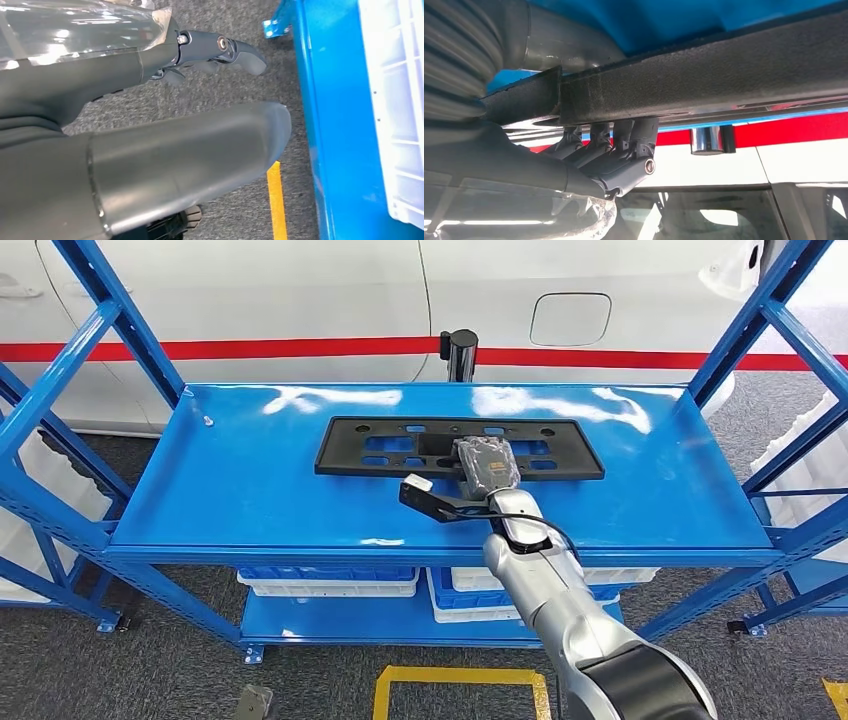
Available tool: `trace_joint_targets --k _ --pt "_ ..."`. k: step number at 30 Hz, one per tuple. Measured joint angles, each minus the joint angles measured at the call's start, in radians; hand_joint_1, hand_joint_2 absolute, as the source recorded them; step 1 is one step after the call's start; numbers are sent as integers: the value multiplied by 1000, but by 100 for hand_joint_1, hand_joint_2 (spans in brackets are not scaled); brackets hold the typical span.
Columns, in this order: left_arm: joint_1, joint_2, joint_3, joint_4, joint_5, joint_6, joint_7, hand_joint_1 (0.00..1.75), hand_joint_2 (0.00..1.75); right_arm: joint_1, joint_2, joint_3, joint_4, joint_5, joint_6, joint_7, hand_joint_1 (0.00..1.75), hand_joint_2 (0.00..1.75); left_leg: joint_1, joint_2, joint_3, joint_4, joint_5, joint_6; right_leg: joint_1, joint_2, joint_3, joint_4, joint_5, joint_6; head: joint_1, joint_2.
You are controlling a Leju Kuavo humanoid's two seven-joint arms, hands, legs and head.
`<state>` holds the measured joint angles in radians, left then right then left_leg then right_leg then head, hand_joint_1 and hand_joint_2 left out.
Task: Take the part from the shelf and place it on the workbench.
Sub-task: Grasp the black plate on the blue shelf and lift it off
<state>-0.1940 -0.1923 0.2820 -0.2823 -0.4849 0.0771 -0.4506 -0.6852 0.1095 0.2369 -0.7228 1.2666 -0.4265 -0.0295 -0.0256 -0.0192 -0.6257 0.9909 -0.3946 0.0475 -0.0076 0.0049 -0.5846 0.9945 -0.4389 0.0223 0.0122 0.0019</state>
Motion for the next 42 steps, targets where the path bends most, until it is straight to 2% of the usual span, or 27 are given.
trace_joint_targets --k 5,10,16,22,26,35,42 --pt "-1 0 -44 0 -41 37 -89 0 0 52 -3 10 -142 10 6 -20 175 175 0 0 -1 0 0 0 0 0 -1 0 0 0 0 0" --pt "-1 1 -80 0 -57 46 -85 0 0 92 -14 28 -352 1 48 -20 175 175 0 0 -2 0 0 0 0 0 -2 0 0 0 0 0" --pt "-1 1 -95 0 -56 49 -85 0 0 109 -28 42 -466 -6 49 -25 175 175 0 0 -2 0 0 0 0 0 -2 0 0 0 0 0" --pt "-1 1 -95 0 -27 55 -82 0 0 111 -64 71 -615 -83 50 -40 175 175 0 0 -3 0 0 0 -1 0 -2 0 0 0 0 0" --pt "0 1 -94 0 -14 70 -86 0 175 98 -95 92 -714 -128 62 -40 175 175 0 0 -3 0 0 0 -1 0 -2 0 0 0 0 0" --pt "2 9 -93 0 8 80 -70 0 175 105 -153 130 -854 -212 57 -44 175 175 0 0 -3 0 0 0 -1 0 -2 0 0 0 0 0" --pt "4 18 -66 1 85 46 6 0 175 152 -173 144 -871 -247 17 -66 175 175 0 0 -3 0 0 0 -1 0 -2 0 0 0 0 0"
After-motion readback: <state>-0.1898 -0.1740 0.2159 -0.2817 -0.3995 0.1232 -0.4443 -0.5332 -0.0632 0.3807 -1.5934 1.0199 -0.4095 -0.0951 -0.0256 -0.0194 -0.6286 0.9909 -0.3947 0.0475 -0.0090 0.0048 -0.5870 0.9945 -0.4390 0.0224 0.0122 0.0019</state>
